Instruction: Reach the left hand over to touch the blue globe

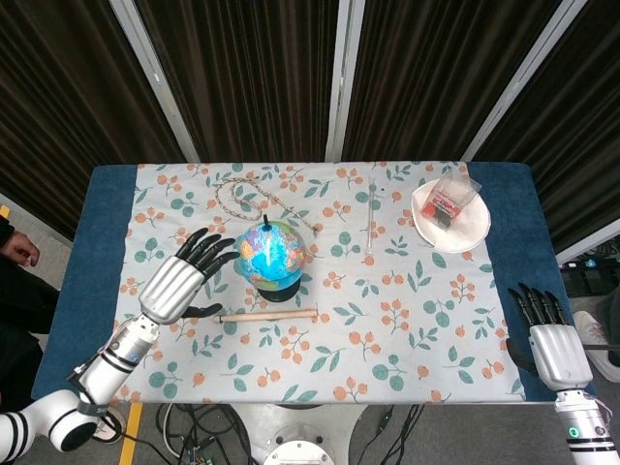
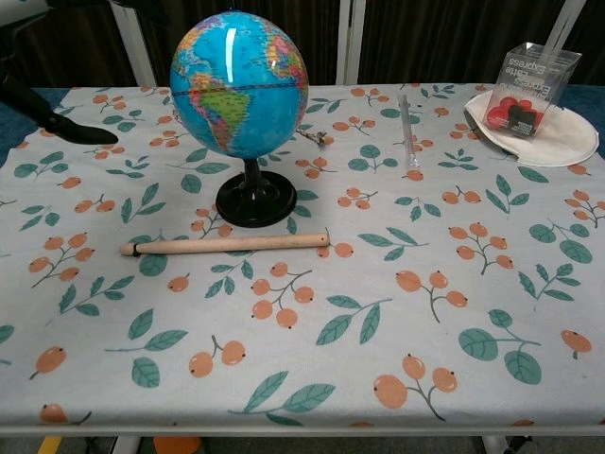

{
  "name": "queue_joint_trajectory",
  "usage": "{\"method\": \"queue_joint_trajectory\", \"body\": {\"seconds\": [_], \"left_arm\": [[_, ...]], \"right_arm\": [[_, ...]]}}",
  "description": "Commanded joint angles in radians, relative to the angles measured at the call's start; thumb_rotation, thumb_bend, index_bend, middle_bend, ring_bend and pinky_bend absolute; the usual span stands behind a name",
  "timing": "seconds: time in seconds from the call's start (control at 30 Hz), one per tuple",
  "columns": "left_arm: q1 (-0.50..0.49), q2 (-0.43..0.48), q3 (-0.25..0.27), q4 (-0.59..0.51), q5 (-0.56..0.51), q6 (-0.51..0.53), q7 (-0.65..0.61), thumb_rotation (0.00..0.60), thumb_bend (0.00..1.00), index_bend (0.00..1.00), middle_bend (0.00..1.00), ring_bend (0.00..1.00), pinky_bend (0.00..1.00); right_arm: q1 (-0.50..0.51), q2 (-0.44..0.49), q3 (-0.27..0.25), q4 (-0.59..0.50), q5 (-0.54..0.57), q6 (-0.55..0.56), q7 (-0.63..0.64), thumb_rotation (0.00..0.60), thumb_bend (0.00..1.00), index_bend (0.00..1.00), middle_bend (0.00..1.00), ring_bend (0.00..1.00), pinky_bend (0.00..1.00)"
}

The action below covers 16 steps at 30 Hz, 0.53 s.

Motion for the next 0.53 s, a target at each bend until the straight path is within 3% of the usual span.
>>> {"method": "queue_joint_trajectory", "body": {"seconds": [0.03, 0.27, 0.53], "left_arm": [[0.013, 0.012, 0.004, 0.005, -0.005, 0.011, -0.007, 0.6, 0.13, 0.19, 0.1, 0.06, 0.04], [0.114, 0.048, 0.052, 0.043, -0.041, 0.084, 0.005, 0.6, 0.13, 0.19, 0.1, 0.06, 0.04], [0.307, 0.076, 0.105, 0.179, -0.109, 0.248, 0.003, 0.6, 0.13, 0.19, 0.1, 0.06, 0.04]], "right_arm": [[0.0, 0.001, 0.0, -0.002, 0.001, 0.001, -0.001, 0.6, 0.34, 0.0, 0.0, 0.0, 0.0], [-0.001, 0.006, 0.002, -0.009, 0.0, 0.005, 0.004, 0.6, 0.34, 0.0, 0.0, 0.0, 0.0], [0.004, 0.005, 0.006, -0.031, -0.008, 0.009, -0.015, 0.6, 0.34, 0.0, 0.0, 0.0, 0.0]]}}
